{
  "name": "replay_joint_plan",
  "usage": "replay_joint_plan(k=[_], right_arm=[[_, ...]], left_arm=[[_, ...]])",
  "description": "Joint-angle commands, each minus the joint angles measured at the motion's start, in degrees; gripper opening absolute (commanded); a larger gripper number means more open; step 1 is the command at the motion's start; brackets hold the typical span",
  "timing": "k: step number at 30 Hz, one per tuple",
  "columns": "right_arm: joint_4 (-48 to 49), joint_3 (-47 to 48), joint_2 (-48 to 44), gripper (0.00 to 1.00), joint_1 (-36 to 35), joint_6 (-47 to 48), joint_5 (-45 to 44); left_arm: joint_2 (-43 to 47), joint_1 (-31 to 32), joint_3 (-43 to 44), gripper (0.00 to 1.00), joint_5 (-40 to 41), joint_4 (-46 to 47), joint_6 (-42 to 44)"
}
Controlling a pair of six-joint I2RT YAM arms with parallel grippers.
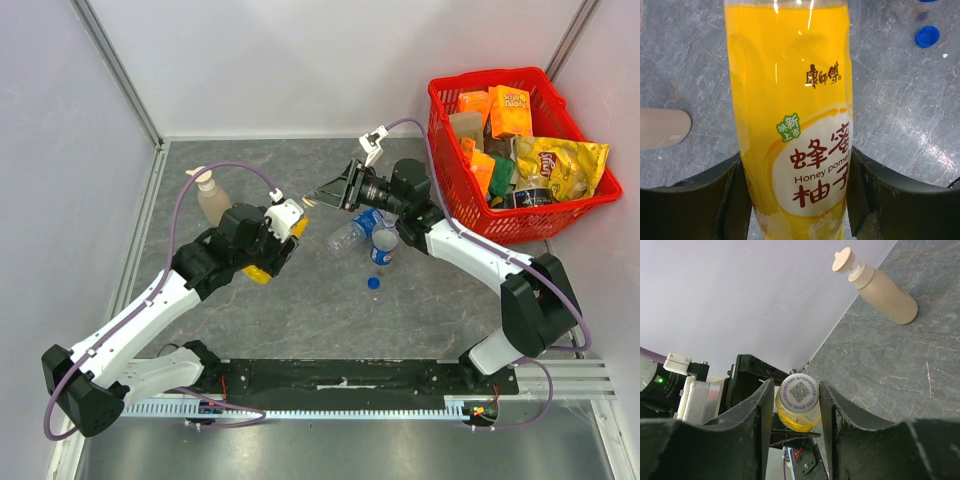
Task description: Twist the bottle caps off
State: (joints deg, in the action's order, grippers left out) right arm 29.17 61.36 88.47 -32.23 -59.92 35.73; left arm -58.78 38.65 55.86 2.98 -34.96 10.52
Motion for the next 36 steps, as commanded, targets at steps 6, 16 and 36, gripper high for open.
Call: replay_joint_plan(k=[6,16,36], right_arm=[[2.21,1.48,0.48,0.47,-0.91,-0.02,0.48],[3.35,1.48,1.09,0.0,-1.08,0.07,1.54],[15.57,-1.69,-5.41,0.0,-1.08,4.89,12.78]], left_arm=[[-0.37,0.19,-0.13,0.02,-0.08,2.18,-1.65],[-0.37,0.11,0.04,0.02,-0.17,2.09,-1.47],[2.71,0.19,3.29,0.02,-25.64,-0.81,1.95]])
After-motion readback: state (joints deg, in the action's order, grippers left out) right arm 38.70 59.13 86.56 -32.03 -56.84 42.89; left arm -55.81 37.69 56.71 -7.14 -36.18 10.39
